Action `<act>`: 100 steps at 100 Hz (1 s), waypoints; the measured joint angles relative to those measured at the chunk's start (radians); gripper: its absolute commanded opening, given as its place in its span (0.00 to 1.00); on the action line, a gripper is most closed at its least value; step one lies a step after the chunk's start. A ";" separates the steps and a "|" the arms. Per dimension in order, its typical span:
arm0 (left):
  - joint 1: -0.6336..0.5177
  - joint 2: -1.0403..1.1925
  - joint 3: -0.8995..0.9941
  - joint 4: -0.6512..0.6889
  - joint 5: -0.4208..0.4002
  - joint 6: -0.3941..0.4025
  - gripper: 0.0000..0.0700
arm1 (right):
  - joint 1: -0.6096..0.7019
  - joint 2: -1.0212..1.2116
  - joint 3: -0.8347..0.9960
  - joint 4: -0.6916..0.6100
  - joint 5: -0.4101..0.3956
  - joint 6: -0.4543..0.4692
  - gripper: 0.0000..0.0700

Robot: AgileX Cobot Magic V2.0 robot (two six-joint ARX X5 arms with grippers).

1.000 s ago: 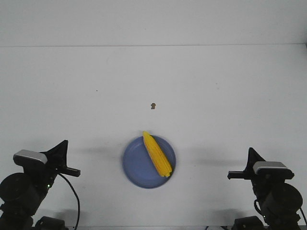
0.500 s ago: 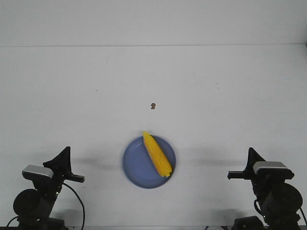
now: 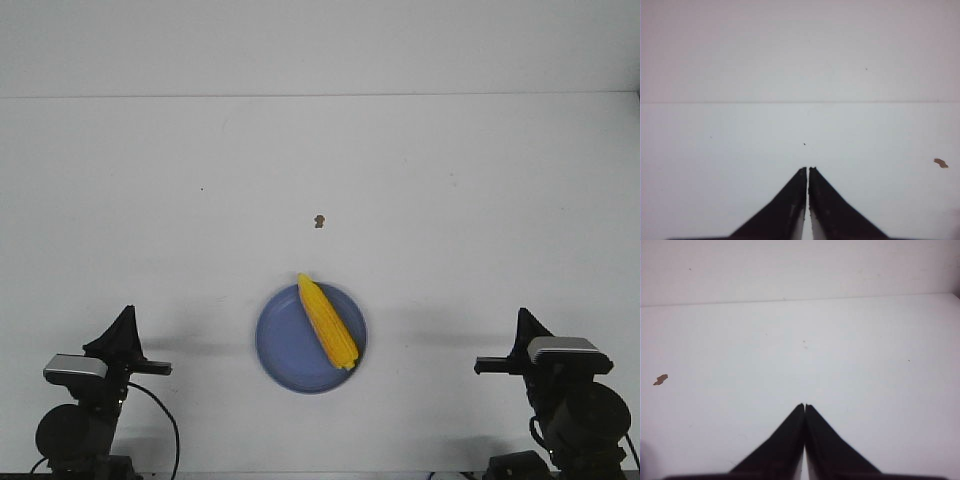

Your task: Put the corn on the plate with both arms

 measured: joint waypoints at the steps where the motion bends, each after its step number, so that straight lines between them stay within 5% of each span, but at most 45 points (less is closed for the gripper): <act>1: 0.000 0.000 -0.004 0.006 0.000 0.000 0.02 | 0.000 0.000 0.000 0.000 0.000 0.000 0.00; 39: 0.000 0.000 -0.090 0.159 0.000 -0.014 0.02 | 0.000 0.000 0.000 0.000 0.000 0.000 0.00; 100: 0.000 0.000 -0.090 0.153 0.000 -0.017 0.02 | 0.000 0.000 0.000 0.000 0.000 0.000 0.00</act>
